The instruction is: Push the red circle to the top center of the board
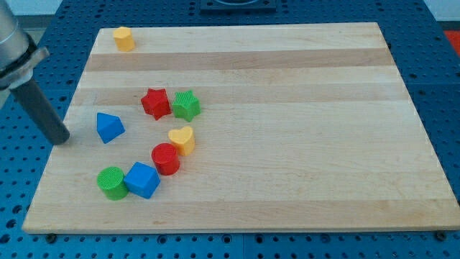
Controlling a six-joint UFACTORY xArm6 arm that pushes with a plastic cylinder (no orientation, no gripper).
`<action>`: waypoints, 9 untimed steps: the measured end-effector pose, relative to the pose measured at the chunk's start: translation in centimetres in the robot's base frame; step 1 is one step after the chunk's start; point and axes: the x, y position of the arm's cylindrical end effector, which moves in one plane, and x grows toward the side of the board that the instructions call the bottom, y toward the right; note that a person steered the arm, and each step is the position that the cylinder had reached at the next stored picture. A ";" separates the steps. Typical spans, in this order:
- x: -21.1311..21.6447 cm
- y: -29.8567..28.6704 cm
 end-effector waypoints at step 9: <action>6.9 29.3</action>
